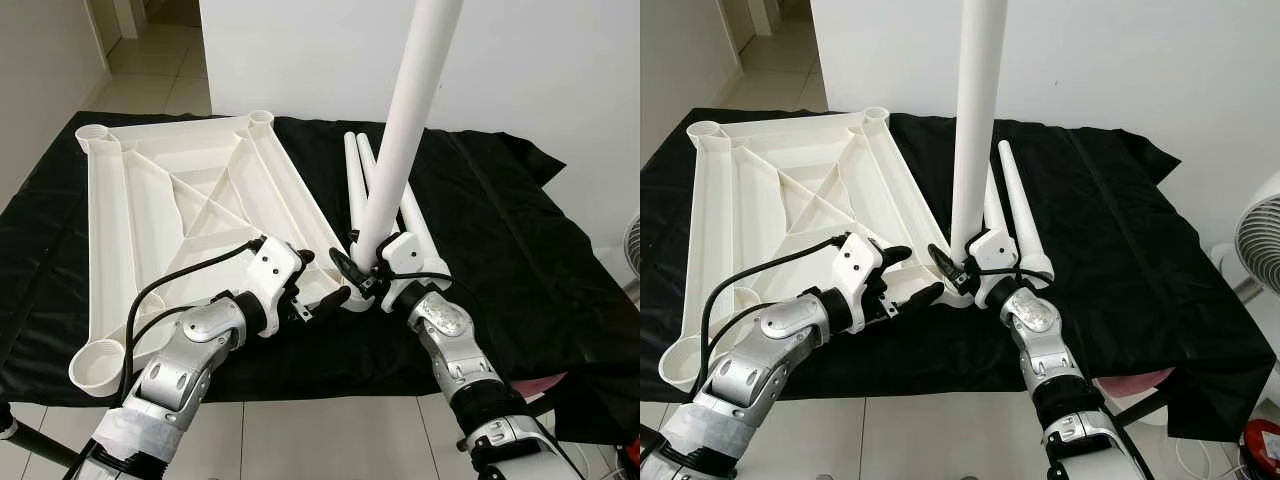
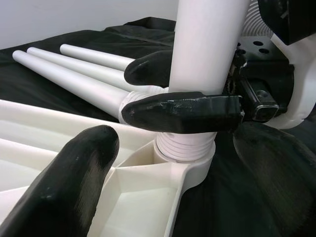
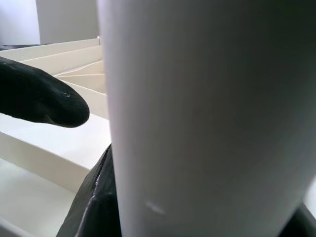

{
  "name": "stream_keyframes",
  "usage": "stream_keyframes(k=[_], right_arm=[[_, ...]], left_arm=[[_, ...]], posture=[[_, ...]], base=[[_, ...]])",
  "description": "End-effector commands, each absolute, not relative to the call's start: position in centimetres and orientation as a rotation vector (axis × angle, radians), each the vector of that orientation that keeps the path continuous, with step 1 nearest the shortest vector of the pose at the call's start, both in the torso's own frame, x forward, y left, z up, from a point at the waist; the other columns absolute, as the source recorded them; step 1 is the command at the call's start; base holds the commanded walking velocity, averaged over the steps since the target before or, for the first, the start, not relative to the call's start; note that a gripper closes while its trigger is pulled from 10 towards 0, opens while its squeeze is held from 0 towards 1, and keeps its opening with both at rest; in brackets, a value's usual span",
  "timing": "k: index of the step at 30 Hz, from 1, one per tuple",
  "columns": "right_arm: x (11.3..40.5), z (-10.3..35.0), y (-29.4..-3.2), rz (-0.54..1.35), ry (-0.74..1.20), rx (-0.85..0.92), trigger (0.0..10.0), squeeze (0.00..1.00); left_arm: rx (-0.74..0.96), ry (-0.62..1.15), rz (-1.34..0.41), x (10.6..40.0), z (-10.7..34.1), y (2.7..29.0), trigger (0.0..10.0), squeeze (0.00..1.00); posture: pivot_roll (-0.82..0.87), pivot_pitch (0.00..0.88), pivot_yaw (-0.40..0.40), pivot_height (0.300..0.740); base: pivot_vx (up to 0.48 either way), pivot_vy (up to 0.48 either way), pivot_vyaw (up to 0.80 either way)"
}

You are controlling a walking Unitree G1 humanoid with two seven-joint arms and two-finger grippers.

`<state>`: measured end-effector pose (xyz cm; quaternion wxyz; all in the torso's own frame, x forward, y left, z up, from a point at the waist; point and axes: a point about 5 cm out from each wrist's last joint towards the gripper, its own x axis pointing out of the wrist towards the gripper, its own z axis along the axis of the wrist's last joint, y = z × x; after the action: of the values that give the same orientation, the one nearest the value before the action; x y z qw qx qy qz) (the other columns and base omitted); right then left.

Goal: Building children table

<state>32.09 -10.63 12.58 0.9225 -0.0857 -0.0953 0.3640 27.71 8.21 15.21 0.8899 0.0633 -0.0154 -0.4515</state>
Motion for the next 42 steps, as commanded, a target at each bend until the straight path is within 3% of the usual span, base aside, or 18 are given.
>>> stream_keyframes(k=[1, 9, 23, 31, 42], right_arm=[[31.0, 10.3, -10.0, 0.822, -0.083, -0.149, 10.0, 0.00], [31.0, 10.1, -10.1, 0.804, -0.083, -0.145, 10.0, 0.00], [31.5, 9.5, -10.5, 0.687, -0.085, 0.066, 10.0, 0.00], [31.1, 9.2, -10.6, 0.680, -0.093, 0.067, 10.0, 0.00], [31.8, 8.0, -11.5, 0.532, -0.014, 0.117, 10.0, 0.00]], left_arm=[[0.134, -0.033, -0.966, 27.4, 15.3, 8.0, 10.0, 0.00], [0.134, -0.035, -0.967, 27.5, 15.4, 8.0, 10.0, 0.00], [0.151, 0.044, -1.079, 25.5, 14.2, 8.6, 10.0, 0.00], [0.154, 0.063, -1.085, 25.3, 14.0, 8.8, 10.0, 0.00], [0.154, 0.068, -1.059, 25.3, 14.4, 9.2, 10.0, 0.00]], posture=[[0.04, 0.000, -0.064, 0.740], [0.04, 0.000, -0.061, 0.740], [0.05, 0.000, -0.065, 0.740], [0.05, 0.000, -0.065, 0.740], [0.06, 0.009, -0.064, 0.740]], base=[[0.000, 0.000, 0.00], [0.000, 0.000, 0.00], [0.000, 0.000, 0.00], [0.000, 0.000, 0.00], [0.000, 0.000, 0.00]])
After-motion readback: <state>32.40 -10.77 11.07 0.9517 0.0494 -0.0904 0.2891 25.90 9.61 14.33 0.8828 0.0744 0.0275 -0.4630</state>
